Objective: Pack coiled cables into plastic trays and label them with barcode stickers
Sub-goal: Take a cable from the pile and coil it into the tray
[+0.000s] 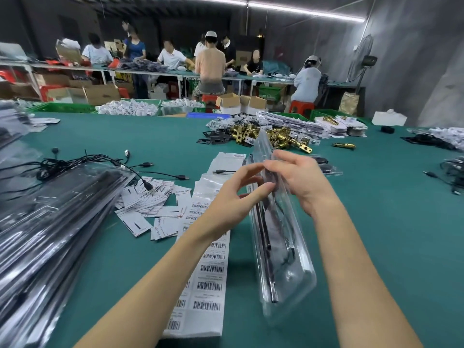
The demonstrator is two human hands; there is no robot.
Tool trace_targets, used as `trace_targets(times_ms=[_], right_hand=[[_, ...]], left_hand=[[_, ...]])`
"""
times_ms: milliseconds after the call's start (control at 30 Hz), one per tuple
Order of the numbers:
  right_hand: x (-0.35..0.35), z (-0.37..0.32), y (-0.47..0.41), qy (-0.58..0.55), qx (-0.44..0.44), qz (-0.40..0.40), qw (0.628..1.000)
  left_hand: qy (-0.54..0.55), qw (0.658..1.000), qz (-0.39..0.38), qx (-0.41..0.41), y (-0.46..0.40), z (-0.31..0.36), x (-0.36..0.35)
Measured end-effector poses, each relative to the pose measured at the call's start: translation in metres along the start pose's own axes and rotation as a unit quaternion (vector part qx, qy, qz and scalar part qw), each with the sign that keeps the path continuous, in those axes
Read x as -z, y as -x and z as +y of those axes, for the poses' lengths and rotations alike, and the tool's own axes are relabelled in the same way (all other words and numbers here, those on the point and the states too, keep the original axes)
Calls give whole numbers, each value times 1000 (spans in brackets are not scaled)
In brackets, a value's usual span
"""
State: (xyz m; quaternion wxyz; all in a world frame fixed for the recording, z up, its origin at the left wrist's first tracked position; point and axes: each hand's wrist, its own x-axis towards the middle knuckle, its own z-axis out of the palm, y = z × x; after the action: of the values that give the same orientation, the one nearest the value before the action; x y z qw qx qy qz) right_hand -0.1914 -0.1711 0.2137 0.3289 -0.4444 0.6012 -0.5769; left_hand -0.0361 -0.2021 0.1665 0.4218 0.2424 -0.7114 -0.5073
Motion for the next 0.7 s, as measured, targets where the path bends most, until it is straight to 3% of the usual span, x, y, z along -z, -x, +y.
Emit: trace_targets(times_ms=[133,267,400,533,700], right_hand=[[-2,-17,-4,155,92,-3,984],[-16,-42,-12,174,79,-103,976],[-20,-58,-16,315,142,-166,923],[-10,-42,-3,363,194,-166,896],[10,24,35,394,264,-159,866]], left_hand=[[-25,998,-3,-49,0,-5,10],[-175,982,71,-9,4,-26,34],[-469,878,-36,87,11,-49,67],[-488,853,-129,133,16,-40,88],[-550,800,-183,154,19,-24,117]])
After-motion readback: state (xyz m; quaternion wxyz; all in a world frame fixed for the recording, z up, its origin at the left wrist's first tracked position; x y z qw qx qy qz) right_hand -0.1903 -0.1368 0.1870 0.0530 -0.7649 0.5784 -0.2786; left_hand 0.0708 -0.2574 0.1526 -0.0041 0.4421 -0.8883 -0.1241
